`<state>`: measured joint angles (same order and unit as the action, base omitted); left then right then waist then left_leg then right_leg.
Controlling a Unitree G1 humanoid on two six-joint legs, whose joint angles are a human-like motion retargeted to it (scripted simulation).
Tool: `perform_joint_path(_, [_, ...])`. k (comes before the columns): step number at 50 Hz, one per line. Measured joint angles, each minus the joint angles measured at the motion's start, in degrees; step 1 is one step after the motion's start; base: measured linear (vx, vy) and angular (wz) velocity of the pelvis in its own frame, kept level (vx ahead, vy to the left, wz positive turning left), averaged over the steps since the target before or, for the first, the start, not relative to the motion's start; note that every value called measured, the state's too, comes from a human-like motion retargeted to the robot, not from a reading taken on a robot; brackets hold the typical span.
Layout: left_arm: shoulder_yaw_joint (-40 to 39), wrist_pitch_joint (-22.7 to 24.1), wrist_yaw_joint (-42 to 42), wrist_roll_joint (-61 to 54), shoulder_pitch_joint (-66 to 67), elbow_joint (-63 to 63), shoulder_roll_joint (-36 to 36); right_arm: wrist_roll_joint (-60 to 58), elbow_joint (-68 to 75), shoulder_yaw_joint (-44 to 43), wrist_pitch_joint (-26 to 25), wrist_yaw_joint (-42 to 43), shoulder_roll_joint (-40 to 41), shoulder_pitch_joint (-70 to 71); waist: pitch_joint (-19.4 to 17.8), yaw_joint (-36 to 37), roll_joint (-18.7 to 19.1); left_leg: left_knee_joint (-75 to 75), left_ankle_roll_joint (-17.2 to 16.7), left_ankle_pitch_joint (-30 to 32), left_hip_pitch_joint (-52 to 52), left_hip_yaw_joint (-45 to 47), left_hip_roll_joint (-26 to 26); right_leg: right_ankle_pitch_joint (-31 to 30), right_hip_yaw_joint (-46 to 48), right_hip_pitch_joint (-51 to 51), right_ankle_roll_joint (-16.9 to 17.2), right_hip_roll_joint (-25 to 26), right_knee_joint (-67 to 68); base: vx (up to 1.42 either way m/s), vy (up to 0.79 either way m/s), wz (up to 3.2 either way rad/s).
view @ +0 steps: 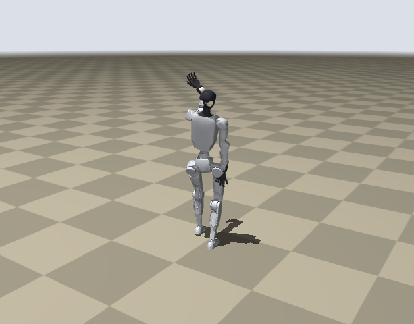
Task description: Dance
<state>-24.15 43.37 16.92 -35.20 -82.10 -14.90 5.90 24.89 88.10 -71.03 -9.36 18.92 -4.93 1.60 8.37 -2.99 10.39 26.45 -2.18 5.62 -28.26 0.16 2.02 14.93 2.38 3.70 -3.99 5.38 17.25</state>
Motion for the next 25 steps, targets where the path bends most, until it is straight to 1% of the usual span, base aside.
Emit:
perform_joint_path(3, [2.4, 0.8, 3.7, 5.7, -0.1, 7.2, -2.4, 4.2, 1.3, 4.4, 0.1, -2.5, 0.6, 2.6, 0.2, -0.5, 0.2, 0.1, -0.5, 1.1, -1.2, -0.6, 0.0, 0.2, 1.3, 0.8, -0.1, 0.3, 0.4, -0.11, -0.03, 0.59])
perform_joint_path(5, [3.9, 0.8, 5.7, 8.0, -0.5, 11.2, -4.8, 5.6, 2.3, 7.2, 0.8, -3.5, 0.6, 4.0, 0.0, -3.1, 0.5, 0.4, -0.4, 2.5, -2.5, -2.6, -1.4, 0.2, 5.1, 2.5, -1.0, 1.0, 1.6, -0.12, -0.03, 1.17])
perform_joint_path(7, [5.3, 1.3, 7.3, 9.9, -0.8, 14.7, -7.0, 5.6, 3.2, 10.5, 1.9, -3.7, 0.7, 5.3, 0.3, -1.3, 0.0, 1.4, 0.0, 3.6, -3.8, 0.6, -0.4, 0.2, 4.0, 1.9, 0.2, -0.1, 0.8, -0.15, -0.02, 0.15])
perform_joint_path(9, [6.9, 1.8, 8.5, 11.7, -0.8, 17.6, -9.5, 5.4, 4.1, 12.9, 2.1, -3.9, 0.6, 6.5, 0.4, -0.5, -0.1, 2.9, 1.2, 5.1, -5.2, 3.8, 0.6, 0.1, 4.7, 2.2, 0.5, -0.2, 1.0, -0.12, -0.04, 0.25])
perform_joint_path(12, [9.3, 2.5, 9.3, 14.2, -0.3, 21.4, -12.4, 5.1, 5.5, 16.2, 1.9, -5.6, 0.3, 8.4, 0.6, -0.1, 0.1, 5.0, 4.1, 7.0, -7.3, 8.4, 2.0, 0.4, 6.1, 3.2, 0.6, -0.1, 1.7, -0.09, -0.03, 0.43])
perform_joint_path(14, [10.9, 2.9, 9.8, 15.9, 0.3, 23.5, -13.9, 6.0, 6.6, 18.2, 1.8, -6.9, 0.2, 9.8, 0.9, -0.2, 0.2, 6.4, 5.8, 8.3, -8.9, 9.2, 2.1, 0.7, 6.9, 3.9, 0.6, 0.1, 2.5, -0.05, -0.04, 0.41])
perform_joint_path(16, [12.2, 3.1, 10.2, 17.5, 1.2, 25.6, -15.1, 7.6, 7.7, 19.9, 2.0, -8.0, 0.2, 11.1, 1.0, -0.1, 0.4, 8.1, 6.7, 9.6, -10.6, 8.5, 1.8, 1.2, 7.4, 4.6, 0.7, 0.4, 3.5, -0.03, -0.05, 0.3])
perform_joint_path(19, [14.3, 3.7, 10.8, 20.0, 2.3, 28.6, -17.0, 11.7, 9.1, 21.7, 2.5, -9.8, 0.5, 13.4, 1.1, 0.6, 0.3, 10.6, 7.1, 11.9, -13.0, 6.2, 0.9, 1.7, 7.9, 5.7, 1.1, 0.5, 5.4, -0.01, -0.02, 0.07])
perform_joint_path(25, [18.0, 4.5, 11.9, 24.7, 5.1, 33.7, -19.8, 23.0, 9.3, 23.5, 2.0, -13.4, 1.8, 18.1, 1.4, 3.0, 0.5, 15.3, 7.8, 15.5, -16.9, 3.7, 0.3, 1.0, 8.3, 6.9, 3.1, 1.2, 7.6, 0.0, 0.0, 0.0])
